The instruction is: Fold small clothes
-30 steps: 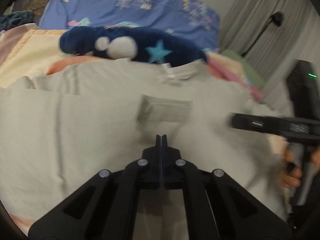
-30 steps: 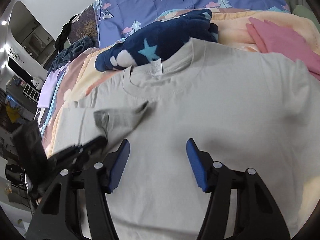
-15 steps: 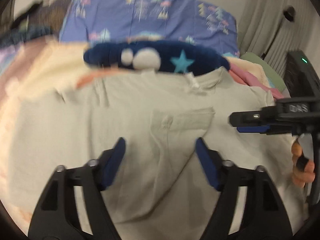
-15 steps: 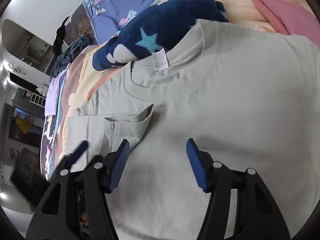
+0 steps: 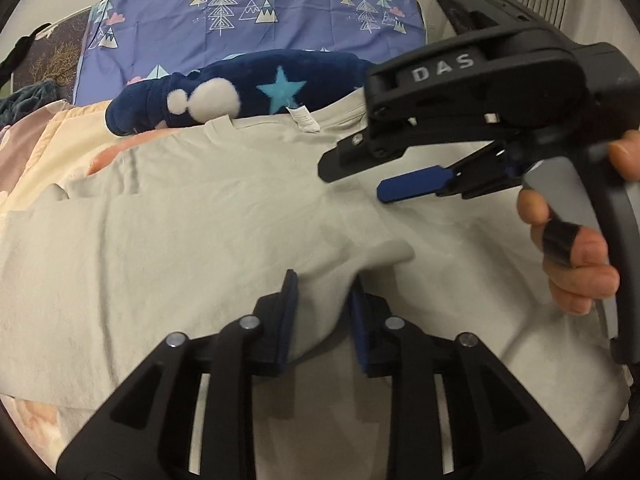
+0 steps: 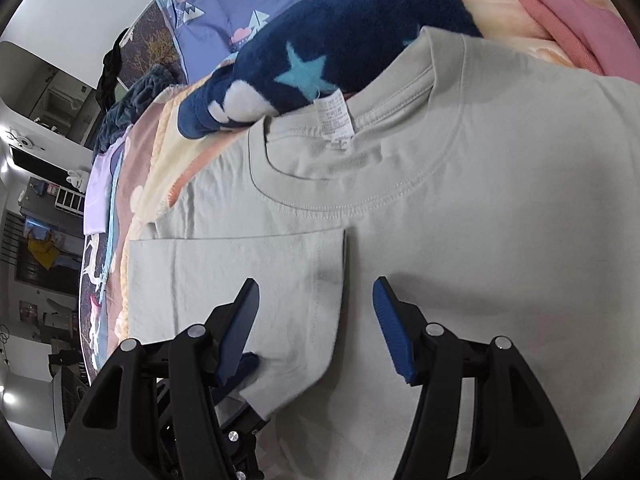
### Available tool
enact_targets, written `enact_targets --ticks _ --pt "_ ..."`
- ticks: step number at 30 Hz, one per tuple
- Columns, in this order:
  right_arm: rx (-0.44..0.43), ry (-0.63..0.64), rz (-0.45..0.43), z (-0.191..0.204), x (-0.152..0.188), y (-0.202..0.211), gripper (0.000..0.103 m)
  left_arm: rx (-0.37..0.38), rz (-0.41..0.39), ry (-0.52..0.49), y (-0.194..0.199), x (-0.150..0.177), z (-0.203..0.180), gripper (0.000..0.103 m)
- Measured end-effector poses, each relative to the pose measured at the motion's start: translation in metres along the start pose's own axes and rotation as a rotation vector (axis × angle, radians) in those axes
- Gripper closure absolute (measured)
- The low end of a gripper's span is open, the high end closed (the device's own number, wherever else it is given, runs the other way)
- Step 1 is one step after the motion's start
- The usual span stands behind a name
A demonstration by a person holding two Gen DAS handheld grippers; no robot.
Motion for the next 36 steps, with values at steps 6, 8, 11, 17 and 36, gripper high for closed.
enact_targets --ticks 6,8,11,17,36 --pt "0.076 0.105 -0.045 0.011 -0.002 -0.015 0.1 -0.01 0.008 -0.053 0.007 0.001 -0.006 0.1" --pt "0.031 0.128 -0.101 0.023 -0.005 0.002 0.1 -0.011 -0.037 -0.034 0.02 -0.011 -0.002 0.101" --pt "-0.009 0.238 -0.24 0.047 -0.017 0.051 0.1 -0.009 -0.13 -0.012 0.045 -0.044 -0.001 0.101" --pt "0.066 0.283 -0.414 0.032 -0.052 0.12 0.1 0.035 -0.232 -0.088 0.062 -0.108 -0.054 0.1" --pt "0.1 0.054 -0.312 -0.112 -0.05 0.101 0.059 -0.3 -0.112 0.008 0.102 0.014 0.036 0.034"
Point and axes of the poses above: each gripper's, at about its wrist camera, not at the fingertips, and y roughly against the way its jaws point, z to its left, x to its underside, the point moved 9 cm from there along -y, roughly the way its jaws point, and after that the axes turned 15 degrees about -y, right-handed, at the moved point
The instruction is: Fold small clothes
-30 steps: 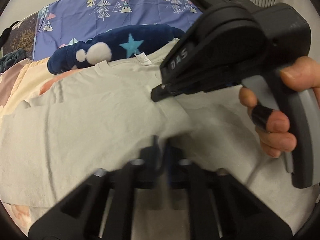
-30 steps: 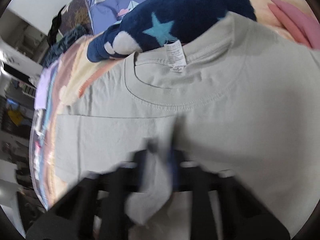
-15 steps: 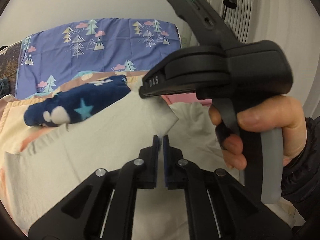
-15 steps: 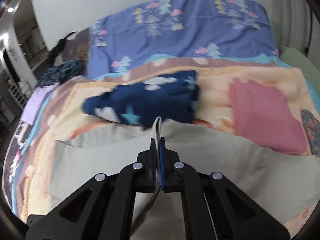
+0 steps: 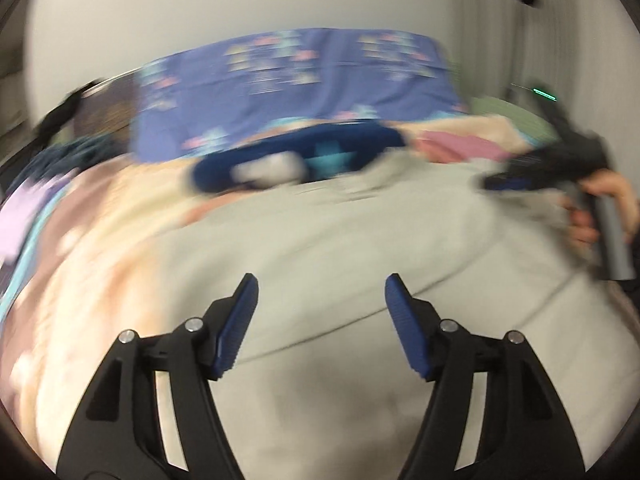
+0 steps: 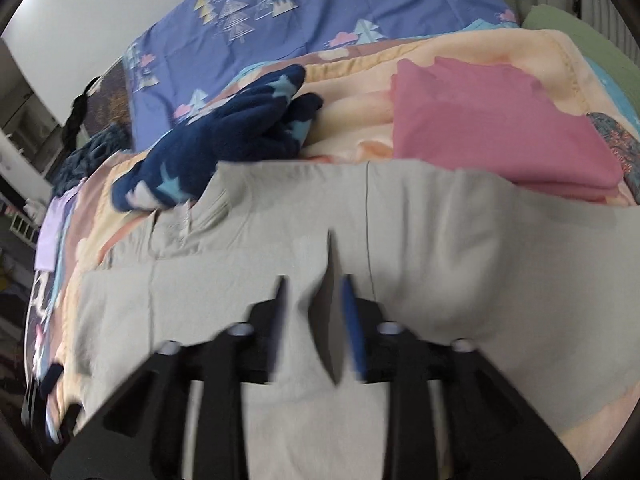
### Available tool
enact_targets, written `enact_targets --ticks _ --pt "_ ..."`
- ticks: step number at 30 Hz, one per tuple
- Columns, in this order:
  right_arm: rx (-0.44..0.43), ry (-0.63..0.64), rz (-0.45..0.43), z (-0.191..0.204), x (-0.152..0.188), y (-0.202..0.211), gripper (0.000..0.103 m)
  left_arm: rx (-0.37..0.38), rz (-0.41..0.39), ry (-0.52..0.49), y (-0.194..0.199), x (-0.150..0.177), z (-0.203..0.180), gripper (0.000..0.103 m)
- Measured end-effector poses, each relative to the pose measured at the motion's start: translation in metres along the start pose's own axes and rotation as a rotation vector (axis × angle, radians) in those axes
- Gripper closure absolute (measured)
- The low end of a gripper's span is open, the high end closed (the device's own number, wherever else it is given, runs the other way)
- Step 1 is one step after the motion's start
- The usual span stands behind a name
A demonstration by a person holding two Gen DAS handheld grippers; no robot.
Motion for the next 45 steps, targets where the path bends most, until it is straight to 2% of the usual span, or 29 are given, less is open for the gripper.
enact_targets --ticks 2,5,6,7,8,9,11,13,15,16,18,20,22,24,25,27,28,30,33,35,38,40,41,42,43,44,45 --pt "-0.014 0.033 0.041 -0.005 0.016 0.004 0.059 -0.057 0.033 0.046 0.007 0.027 0.034 0.031" --pt "0.001 0.064 0.097 -0.005 0.037 -0.009 0.059 -0.107 0.134 0.076 -0.003 0.06 0.069 0.031" --pt "0.021 0.072 0.093 -0.003 0.038 -0.012 0.073 -0.109 0.162 0.072 -0.01 0.067 0.073 0.031" --pt "0.039 0.097 0.086 0.003 0.04 -0.015 0.091 -0.118 0.181 0.067 -0.016 0.072 0.077 0.031" --pt "0.045 0.103 0.076 0.009 0.04 -0.012 0.1 -0.146 0.212 0.061 -0.025 0.075 0.082 0.031" --pt "0.047 0.098 0.053 0.012 0.038 -0.006 0.1 -0.17 0.233 0.059 -0.03 0.078 0.085 0.032" --pt "0.13 0.134 -0.012 0.015 0.034 0.014 0.1 -0.218 0.25 0.064 -0.04 0.081 0.095 0.033" --pt "0.251 0.153 -0.048 0.002 0.031 0.018 0.102 -0.218 0.249 0.087 -0.04 0.086 0.101 0.033" --pt "0.395 0.2 -0.037 -0.018 0.033 0.01 0.101 -0.209 0.238 0.112 -0.039 0.092 0.104 0.032" --pt "0.418 0.214 0.002 -0.025 0.039 0.002 0.1 -0.208 0.233 0.118 -0.037 0.095 0.106 0.032" --pt "0.391 0.161 -0.003 -0.027 0.039 0.006 0.1 -0.213 0.225 0.126 -0.035 0.094 0.106 0.032" --pt "0.321 0.118 -0.054 -0.006 0.03 0.02 0.098 -0.214 0.211 0.145 -0.032 0.095 0.106 0.033" --pt "0.244 0.196 -0.105 0.043 0.025 0.027 0.097 -0.204 0.201 0.166 -0.031 0.096 0.107 0.034" --pt "0.159 0.317 -0.073 0.099 0.034 0.02 0.093 -0.18 0.188 0.176 -0.032 0.096 0.105 0.04" --pt "0.086 0.4 -0.02 0.142 0.045 0.009 0.089 -0.168 0.181 0.176 -0.033 0.096 0.104 0.045" --pt "0.005 0.51 0.048 0.203 0.059 -0.009 0.068 -0.15 0.172 0.169 -0.035 0.095 0.1 0.05" --pt "-0.015 0.568 0.068 0.24 0.065 -0.023 0.067 -0.138 0.171 0.165 -0.037 0.095 0.098 0.052" --pt "-0.027 0.613 0.109 0.289 0.07 -0.046 0.066 -0.12 0.169 0.167 -0.039 0.096 0.095 0.053" --pt "-0.021 0.65 0.273 0.362 0.092 -0.102 0.064 -0.088 0.157 0.193 -0.041 0.097 0.096 0.054" --pt "0.045 0.692 0.334 0.383 0.103 -0.134 0.056 -0.063 0.159 0.208 -0.044 0.099 0.097 0.054" --pt "0.206 0.784 0.354 0.397 0.116 -0.183 0.055 -0.042 0.158 0.223 -0.047 0.1 0.098 0.054" --pt "0.265 0.814 0.371 0.399 0.124 -0.204 0.055 -0.031 0.156 0.231 -0.048 0.101 0.098 0.054" --pt "0.27 0.822 0.382 0.397 0.129 -0.209 0.069 -0.025 0.155 0.236 -0.048 0.101 0.098 0.054" --pt "0.282 0.837 0.382 0.397 0.133 -0.213 0.101 -0.019 0.151 0.242 -0.048 0.102 0.099 0.054" --pt "0.285 0.855 0.353 0.396 0.133 -0.211 0.1 -0.017 0.146 0.247 -0.047 0.102 0.1 0.058" --pt "0.246 0.866 0.322 0.4 0.131 -0.205 0.1 -0.015 0.13 0.258 -0.045 0.101 0.101 0.061" --pt "0.203 0.864 0.302 0.403 0.127 -0.198 0.101 -0.007 0.111 0.265 -0.042 0.099 0.101 0.074"
Point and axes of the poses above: each gripper's, at about its wrist camera, not at the fingertips, and y roughly against the way its jaws point, z to its left, x to its underside, the point moved 9 cm from there along -y, roughly the way its jaws point, and after that the axes turned 15 degrees about -y, right-handed, at the moved point
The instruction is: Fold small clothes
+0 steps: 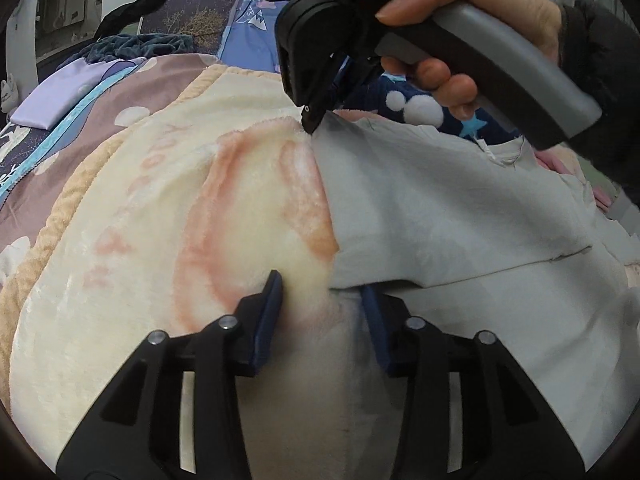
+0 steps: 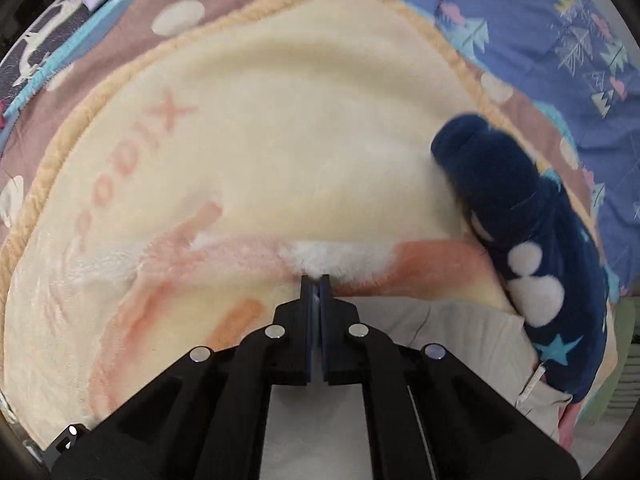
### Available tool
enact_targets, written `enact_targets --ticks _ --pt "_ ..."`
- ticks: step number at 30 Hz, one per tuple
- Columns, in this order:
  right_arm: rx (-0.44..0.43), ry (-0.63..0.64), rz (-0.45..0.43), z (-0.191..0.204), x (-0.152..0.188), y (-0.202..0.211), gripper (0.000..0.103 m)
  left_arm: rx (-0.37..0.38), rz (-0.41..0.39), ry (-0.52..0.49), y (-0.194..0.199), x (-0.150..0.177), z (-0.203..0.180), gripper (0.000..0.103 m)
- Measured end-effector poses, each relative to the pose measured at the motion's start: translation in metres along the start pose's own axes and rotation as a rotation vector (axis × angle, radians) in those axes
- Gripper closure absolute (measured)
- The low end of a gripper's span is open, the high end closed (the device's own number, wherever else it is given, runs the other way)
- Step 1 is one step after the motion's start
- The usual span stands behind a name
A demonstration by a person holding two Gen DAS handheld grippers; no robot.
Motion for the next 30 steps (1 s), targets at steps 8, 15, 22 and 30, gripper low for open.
enact_targets --ticks 8,15,22,30 --pt "-0.295 -0.232 -0.202 -0.047 -0.009 0.027 0.097 -0.072 0.009 0.021 0.005 0.004 0.009 0.102" --pt "-0.35 -0.226 -0.283 -0.101 0.106 0.091 0.096 -0.06 0.015 0.096 0.006 0.011 0.025 0.102" --pt "-0.221 -0.498 -0.26 -0.226 0.28 0.077 0.096 0.008 -0.162 0.121 0.044 -0.017 0.021 0.1" --pt "-0.35 -0.75 -0.314 -0.294 0.335 0.074 0.103 0.055 -0.051 -0.064 -0.008 -0.064 -0.045 0.075"
Point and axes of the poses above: each gripper's, at about its wrist camera, not at the fingertips, and y roughly against the way its jaws point, z to its left, x to its underside, the point moved 9 cm from there along -y, roughly the way its jaws point, and after that the axes turned 15 degrees about -y, right-handed, at the moved point
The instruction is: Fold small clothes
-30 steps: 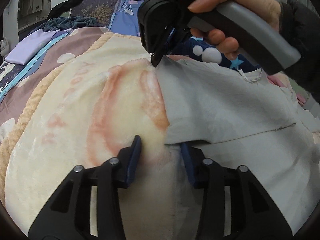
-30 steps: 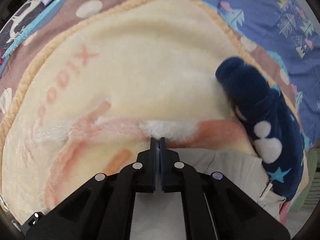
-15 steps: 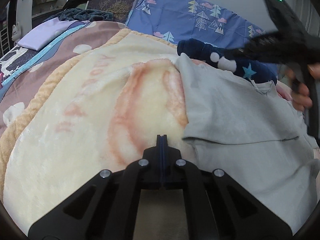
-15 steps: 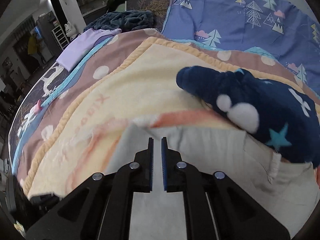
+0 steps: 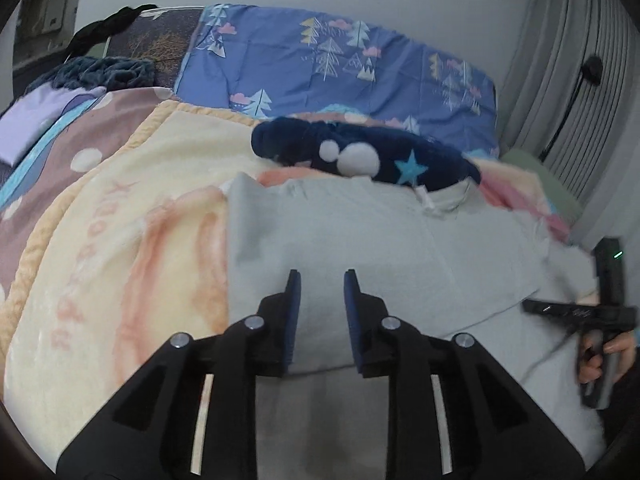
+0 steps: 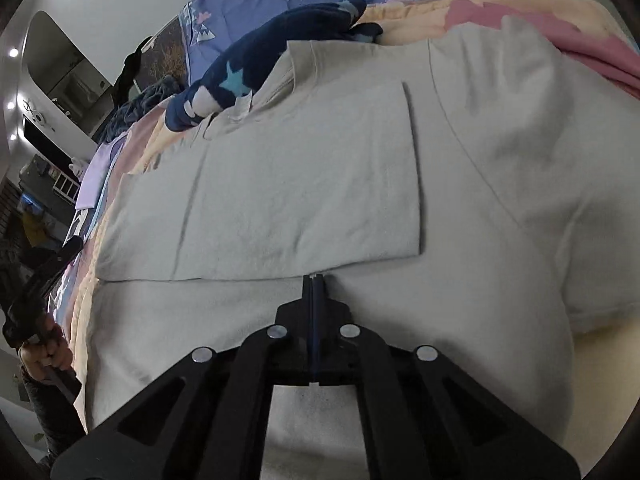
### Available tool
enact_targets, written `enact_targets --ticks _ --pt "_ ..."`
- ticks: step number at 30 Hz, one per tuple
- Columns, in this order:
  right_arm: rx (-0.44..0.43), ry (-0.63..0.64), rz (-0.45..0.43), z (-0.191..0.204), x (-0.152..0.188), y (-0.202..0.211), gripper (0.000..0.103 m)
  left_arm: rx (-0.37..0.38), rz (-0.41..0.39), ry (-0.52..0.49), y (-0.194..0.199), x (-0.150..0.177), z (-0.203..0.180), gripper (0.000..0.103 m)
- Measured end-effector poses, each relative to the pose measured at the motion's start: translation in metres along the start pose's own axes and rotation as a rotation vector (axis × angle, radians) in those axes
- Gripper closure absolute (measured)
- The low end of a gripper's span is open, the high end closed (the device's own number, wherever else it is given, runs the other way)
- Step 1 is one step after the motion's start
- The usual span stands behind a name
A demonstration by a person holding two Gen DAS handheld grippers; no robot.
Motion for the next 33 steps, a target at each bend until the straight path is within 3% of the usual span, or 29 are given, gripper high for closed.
enact_targets --ticks 2,5,8,10,11,12,13,17,18,19,20,21,26,28,30,33 --pt "-0.021 0.01 -0.066 -0.001 -0.008 0.016 0.103 -0.056 0.158 -0.022 -0.05 0.027 0.002 0.073" --pt "0.063 -0.076 -0.05 -0.037 -0.015 0.007 0.102 -0.015 0.157 0.031 -0.057 0.03 0.004 0.074" --pt "-0.036 -0.142 -0.053 -0.047 -0.015 0.003 0.103 -0.021 0.155 0.021 -0.061 0.032 0.002 0.074" --pt "-0.082 -0.154 -0.056 -0.043 -0.018 0.014 0.094 -0.033 0.156 0.009 -0.063 0.032 0.001 0.074" --pt "-0.098 -0.167 -0.057 -0.042 -0.02 0.017 0.075 -0.036 0.156 0.006 -0.064 0.031 0.0 0.074" --pt "-0.097 -0.178 -0.058 -0.041 -0.022 0.018 0.063 -0.039 0.157 0.004 -0.064 0.03 0.001 0.073" --pt "-0.058 -0.176 -0.064 -0.043 -0.027 0.018 0.061 -0.043 0.157 0.001 -0.064 0.029 0.0 0.073" --pt "0.058 -0.065 -0.084 -0.026 -0.043 0.001 0.06 -0.066 0.15 -0.008 -0.048 0.025 -0.002 0.069" --pt "0.071 -0.047 -0.053 -0.022 -0.044 -0.012 0.062 -0.061 0.142 -0.007 -0.045 0.022 -0.004 0.057" --pt "0.085 -0.05 -0.047 -0.021 -0.045 -0.019 0.07 -0.055 0.131 -0.007 -0.042 0.018 -0.007 0.044" --pt "0.081 -0.05 -0.053 -0.018 -0.046 -0.019 0.088 -0.057 0.111 -0.014 -0.037 0.012 -0.011 0.043" --pt "0.051 -0.052 -0.045 -0.014 -0.047 -0.017 0.095 -0.056 0.092 -0.025 -0.032 0.006 -0.015 0.042" --pt "0.036 -0.056 -0.136 -0.008 -0.061 0.023 0.096 -0.032 0.035 -0.023 -0.019 -0.015 -0.022 0.041" --pt "0.096 -0.021 -0.098 -0.017 -0.058 0.011 0.095 -0.05 0.067 -0.033 -0.028 -0.011 -0.021 0.041" --pt "0.154 -0.033 -0.039 -0.034 -0.049 -0.008 0.093 -0.11 0.19 -0.057 -0.054 0.013 -0.015 0.041" --pt "0.134 -0.054 -0.088 -0.035 -0.049 0.002 0.086 -0.098 0.174 -0.044 -0.056 0.02 -0.012 0.04"
Point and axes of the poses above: each gripper's, at about its wrist camera, not at the fingertips, and y roughly against the way its jaws point, z to its left, x to its underside, the point moved 9 cm from there along -y, roughly the way its jaws point, and after that the axes turned 15 degrees about -y, right-handed, at the moved point
